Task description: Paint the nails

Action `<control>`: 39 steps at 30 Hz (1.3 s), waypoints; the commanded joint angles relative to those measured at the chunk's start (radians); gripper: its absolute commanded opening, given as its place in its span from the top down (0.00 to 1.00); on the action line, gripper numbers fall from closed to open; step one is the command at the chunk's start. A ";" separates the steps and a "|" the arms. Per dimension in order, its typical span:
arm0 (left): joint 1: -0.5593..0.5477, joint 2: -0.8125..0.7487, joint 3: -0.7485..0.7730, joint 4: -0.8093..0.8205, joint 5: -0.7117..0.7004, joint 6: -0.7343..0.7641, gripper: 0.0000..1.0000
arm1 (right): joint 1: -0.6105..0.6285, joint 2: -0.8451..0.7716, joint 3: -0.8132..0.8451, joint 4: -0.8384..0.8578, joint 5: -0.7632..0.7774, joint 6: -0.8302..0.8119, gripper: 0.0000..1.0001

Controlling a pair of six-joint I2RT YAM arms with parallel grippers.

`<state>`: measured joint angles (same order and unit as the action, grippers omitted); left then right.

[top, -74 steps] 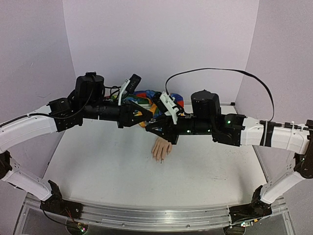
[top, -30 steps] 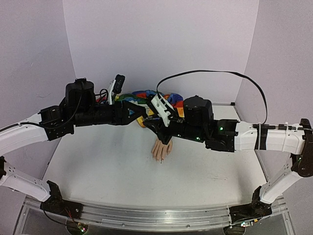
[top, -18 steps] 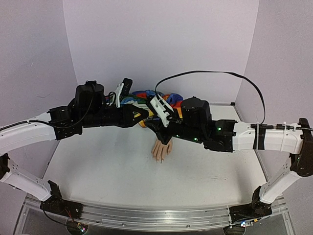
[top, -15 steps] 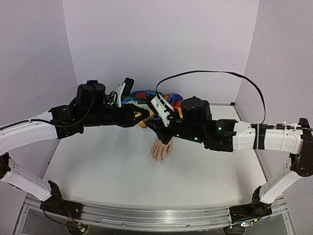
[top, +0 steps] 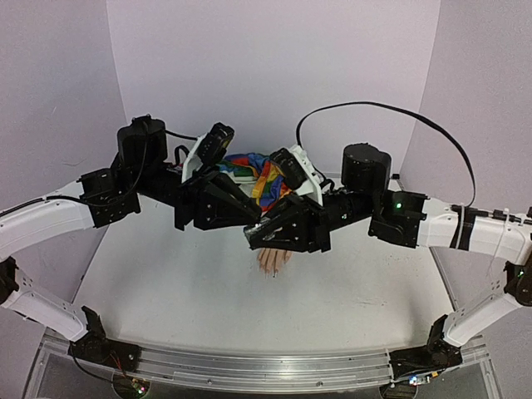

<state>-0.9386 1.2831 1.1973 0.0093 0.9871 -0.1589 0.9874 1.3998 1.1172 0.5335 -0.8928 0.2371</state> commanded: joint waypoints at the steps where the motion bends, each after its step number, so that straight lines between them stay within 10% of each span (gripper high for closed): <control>1: -0.063 -0.004 0.019 -0.014 0.433 0.060 1.00 | 0.003 -0.008 0.051 0.405 -0.277 0.123 1.00; 6: -0.058 -0.034 0.003 -0.014 0.322 0.031 0.95 | 0.000 -0.048 0.023 0.212 -0.098 -0.044 1.00; 12: -0.013 -0.182 -0.119 -0.030 -0.054 -0.036 0.35 | -0.001 -0.100 -0.017 0.025 0.288 -0.276 1.00; 21: -0.009 -0.252 -0.100 -0.162 -0.644 -0.230 0.01 | 0.015 -0.043 -0.015 -0.021 0.701 -0.340 1.00; 26: -0.010 -0.148 -0.006 -0.215 -0.731 -0.299 0.03 | 0.059 0.011 0.015 -0.015 0.852 -0.371 1.00; 39: -0.032 -0.013 0.073 -0.209 -0.858 -0.319 0.53 | 0.121 0.089 0.060 -0.005 1.017 -0.405 1.00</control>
<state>-0.9638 1.2644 1.2125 -0.2203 0.1867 -0.4732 1.0966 1.4834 1.1164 0.4648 0.0654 -0.1509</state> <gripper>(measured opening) 0.529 0.163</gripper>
